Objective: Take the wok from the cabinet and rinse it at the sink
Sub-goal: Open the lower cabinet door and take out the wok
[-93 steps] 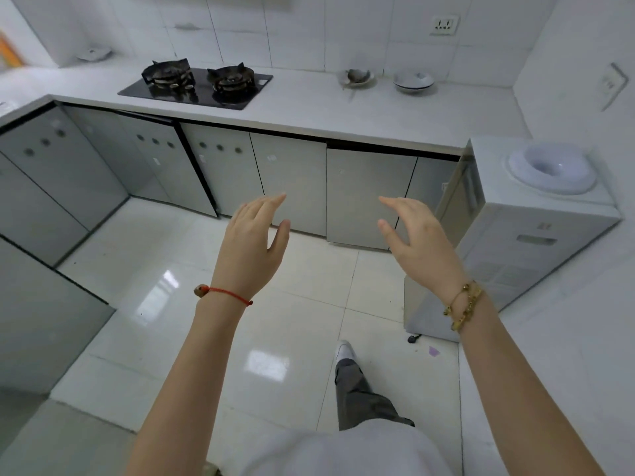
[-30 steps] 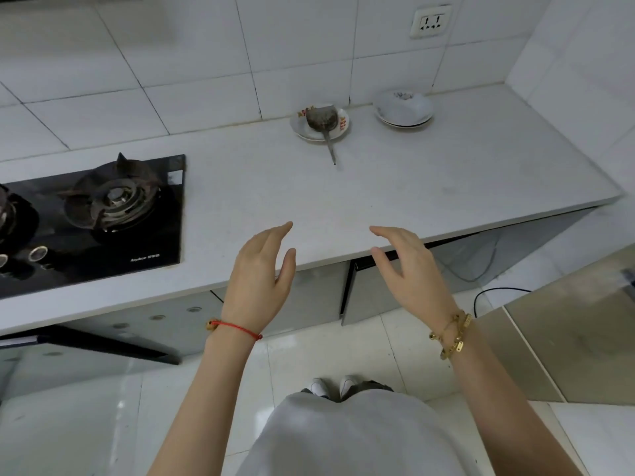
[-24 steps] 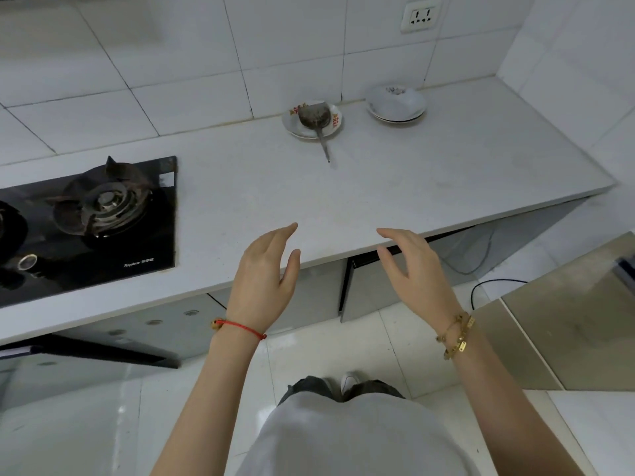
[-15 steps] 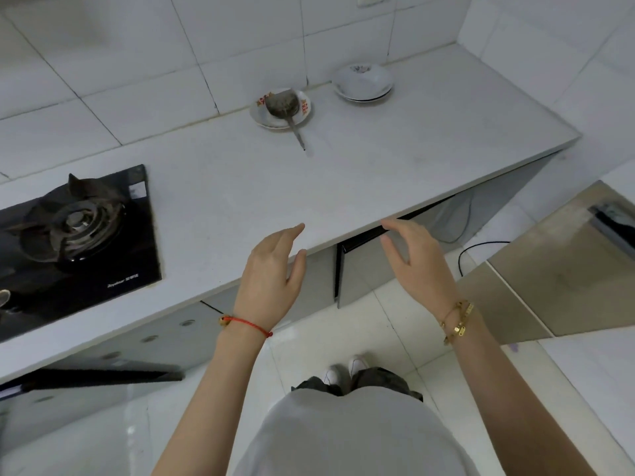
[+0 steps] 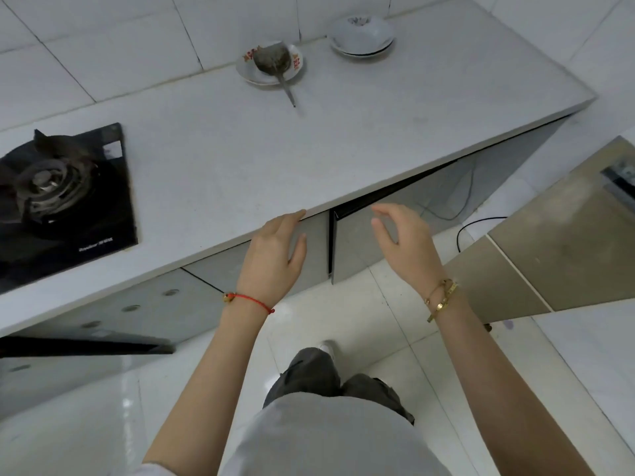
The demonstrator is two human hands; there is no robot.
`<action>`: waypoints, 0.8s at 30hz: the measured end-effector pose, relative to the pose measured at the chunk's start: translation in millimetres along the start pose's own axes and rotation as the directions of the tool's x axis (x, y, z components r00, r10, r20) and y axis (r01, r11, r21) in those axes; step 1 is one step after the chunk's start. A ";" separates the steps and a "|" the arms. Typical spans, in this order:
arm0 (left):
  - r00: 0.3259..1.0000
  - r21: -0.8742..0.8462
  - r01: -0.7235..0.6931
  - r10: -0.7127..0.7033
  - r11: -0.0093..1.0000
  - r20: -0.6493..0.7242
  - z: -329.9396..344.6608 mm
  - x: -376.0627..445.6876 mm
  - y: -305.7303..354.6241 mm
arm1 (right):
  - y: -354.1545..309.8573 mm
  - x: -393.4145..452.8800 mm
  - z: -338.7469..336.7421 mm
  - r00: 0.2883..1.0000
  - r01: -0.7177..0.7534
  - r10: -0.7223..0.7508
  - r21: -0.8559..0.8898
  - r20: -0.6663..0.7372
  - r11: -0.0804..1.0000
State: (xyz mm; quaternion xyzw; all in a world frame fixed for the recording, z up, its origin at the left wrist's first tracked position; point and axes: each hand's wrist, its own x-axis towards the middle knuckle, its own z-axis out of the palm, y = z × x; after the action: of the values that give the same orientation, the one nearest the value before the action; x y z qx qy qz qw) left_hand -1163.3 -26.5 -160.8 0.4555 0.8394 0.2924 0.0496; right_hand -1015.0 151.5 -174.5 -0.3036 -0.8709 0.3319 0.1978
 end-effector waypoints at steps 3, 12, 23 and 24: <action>1.000 0.004 0.008 -0.008 1.000 -0.008 31.8 -5.1 -11.6 | 23.4 -6.0 19.2 1.000 0.005 -0.005 -0.012 0.007 1.000; 0.995 0.034 -0.025 0.028 0.999 -0.091 162.0 -14.0 -78.4 | 126.9 -7.1 104.9 0.994 0.072 -0.073 -0.019 -0.086 0.997; 0.957 0.157 -0.162 0.194 0.974 -0.217 308.4 20.0 -162.5 | 222.5 21.1 208.8 0.925 0.295 -0.315 -0.121 -0.211 0.948; 0.950 0.168 -0.176 0.213 0.970 -0.230 318.3 23.5 -167.6 | 226.9 21.6 215.1 0.910 0.319 -0.346 -0.146 -0.229 0.936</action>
State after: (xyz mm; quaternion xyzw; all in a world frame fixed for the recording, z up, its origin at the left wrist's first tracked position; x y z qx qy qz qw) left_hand -1188.9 64.7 -508.6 0.4987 0.8090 0.2883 -0.1174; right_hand -1058.2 202.3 -480.7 -0.2004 -0.8941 0.2057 0.3436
